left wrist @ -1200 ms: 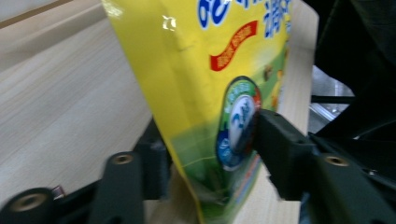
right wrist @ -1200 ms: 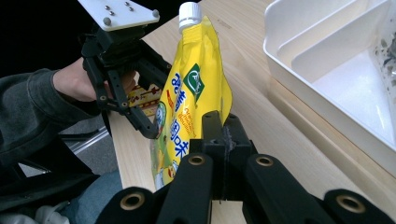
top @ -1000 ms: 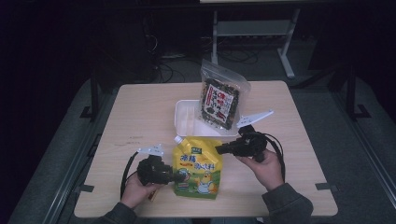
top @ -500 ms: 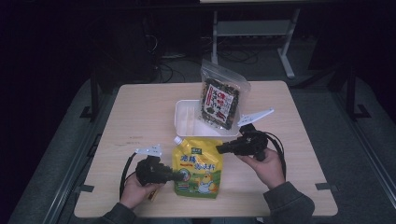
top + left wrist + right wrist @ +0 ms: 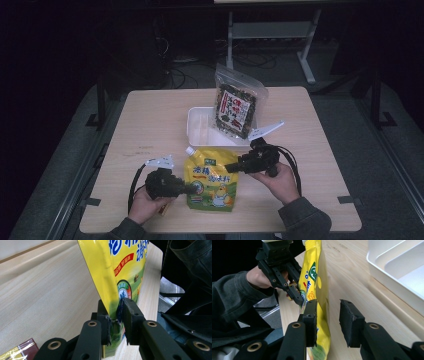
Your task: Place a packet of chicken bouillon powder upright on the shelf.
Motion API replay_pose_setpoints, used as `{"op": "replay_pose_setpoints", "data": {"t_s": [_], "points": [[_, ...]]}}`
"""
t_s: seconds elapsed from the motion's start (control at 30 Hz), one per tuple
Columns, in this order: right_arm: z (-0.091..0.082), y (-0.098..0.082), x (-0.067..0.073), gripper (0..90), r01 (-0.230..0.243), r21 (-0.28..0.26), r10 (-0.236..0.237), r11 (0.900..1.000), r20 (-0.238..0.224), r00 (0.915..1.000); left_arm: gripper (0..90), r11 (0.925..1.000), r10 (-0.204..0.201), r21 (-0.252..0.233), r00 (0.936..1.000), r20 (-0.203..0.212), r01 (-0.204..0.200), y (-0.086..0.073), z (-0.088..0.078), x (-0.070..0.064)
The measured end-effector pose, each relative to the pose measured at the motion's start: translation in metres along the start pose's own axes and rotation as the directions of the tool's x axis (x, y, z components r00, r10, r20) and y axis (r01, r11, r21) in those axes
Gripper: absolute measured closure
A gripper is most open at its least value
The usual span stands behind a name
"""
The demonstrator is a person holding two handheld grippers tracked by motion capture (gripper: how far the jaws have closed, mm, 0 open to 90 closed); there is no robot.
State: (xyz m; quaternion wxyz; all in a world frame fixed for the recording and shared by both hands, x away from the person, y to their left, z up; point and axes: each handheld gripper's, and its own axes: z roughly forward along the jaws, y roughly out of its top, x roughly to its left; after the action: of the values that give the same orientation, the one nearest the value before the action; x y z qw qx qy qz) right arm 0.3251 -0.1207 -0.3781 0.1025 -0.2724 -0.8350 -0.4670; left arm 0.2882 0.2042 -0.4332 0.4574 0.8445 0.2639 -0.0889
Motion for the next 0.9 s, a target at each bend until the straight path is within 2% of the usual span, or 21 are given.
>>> {"op": "replay_pose_setpoints", "data": {"t_s": [0.5,0.9], "points": [[0.016,-0.001,0.001,64.3,0.014,0.036,-0.013,0.999,-0.027,0.9995,76.7,1.0000,0.010,0.002,0.9999,-0.007,-0.010,0.000,-0.001,-0.002],[0.013,0.009,0.005,64.6,0.029,0.043,-0.027,0.999,-0.037,0.9990,77.1,0.9996,0.027,0.002,0.9996,-0.006,-0.027,0.002,-0.001,-0.003]]}}
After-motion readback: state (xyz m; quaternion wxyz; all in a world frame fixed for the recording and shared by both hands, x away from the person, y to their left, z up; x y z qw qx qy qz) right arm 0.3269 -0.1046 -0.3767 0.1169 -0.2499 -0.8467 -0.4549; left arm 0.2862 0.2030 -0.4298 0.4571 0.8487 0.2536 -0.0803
